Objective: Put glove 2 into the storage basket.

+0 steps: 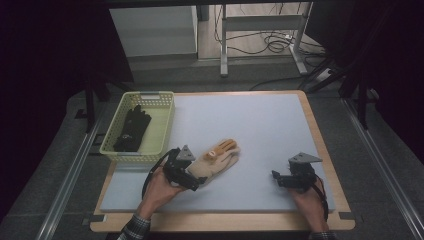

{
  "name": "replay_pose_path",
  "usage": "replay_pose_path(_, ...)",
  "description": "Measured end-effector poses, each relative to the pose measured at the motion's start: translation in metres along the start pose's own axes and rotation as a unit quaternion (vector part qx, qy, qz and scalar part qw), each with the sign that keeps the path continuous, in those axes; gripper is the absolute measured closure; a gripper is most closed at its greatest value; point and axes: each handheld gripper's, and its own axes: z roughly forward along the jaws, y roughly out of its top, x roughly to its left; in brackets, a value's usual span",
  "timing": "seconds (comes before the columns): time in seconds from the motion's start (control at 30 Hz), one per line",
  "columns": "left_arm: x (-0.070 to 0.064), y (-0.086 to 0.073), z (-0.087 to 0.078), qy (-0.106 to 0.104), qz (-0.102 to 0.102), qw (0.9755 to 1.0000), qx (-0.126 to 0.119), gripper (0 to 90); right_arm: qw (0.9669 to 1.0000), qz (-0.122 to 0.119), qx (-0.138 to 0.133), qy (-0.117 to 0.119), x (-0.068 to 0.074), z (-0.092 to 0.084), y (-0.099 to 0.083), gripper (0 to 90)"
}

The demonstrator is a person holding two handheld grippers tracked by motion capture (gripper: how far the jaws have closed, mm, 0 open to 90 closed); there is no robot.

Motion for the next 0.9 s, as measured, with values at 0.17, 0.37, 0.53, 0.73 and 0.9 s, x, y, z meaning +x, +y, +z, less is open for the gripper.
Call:
replay_pose_path(0.17, 0.004, 0.016, 0.024, 0.0, 0.001, 0.9998, 0.02, 0.0, 1.0, 0.0, 0.0, 0.0, 0.0, 0.0, 0.0, 19.6)
replay_pose_path(0.37, 0.008, 0.025, 0.051, -0.013, 0.001, 0.9986, 0.052, 0.0, 1.0, 0.0, 0.0, 0.0, 0.0, 0.0, 0.0, 19.6)
replay_pose_path(0.53, 0.002, 0.031, 0.067, -0.012, 0.013, 0.9974, 0.07, 0.0, 1.0, 0.001, 0.0, 0.0, 0.0, 0.0, 0.0, 19.6)
replay_pose_path(0.73, -0.002, 0.029, 0.066, -0.01, 0.012, 0.998, 0.061, 13.6, 1.0, 0.0, 0.0, 0.0, 0.0, 0.0, 0.0, 19.6)
replay_pose_path(0.9, -0.007, 0.028, 0.06, -0.001, 0.004, 0.9985, 0.054, 36.8, 1.0, 0.0, 0.0, 0.0, 0.0, 0.0, 0.0, 19.6)
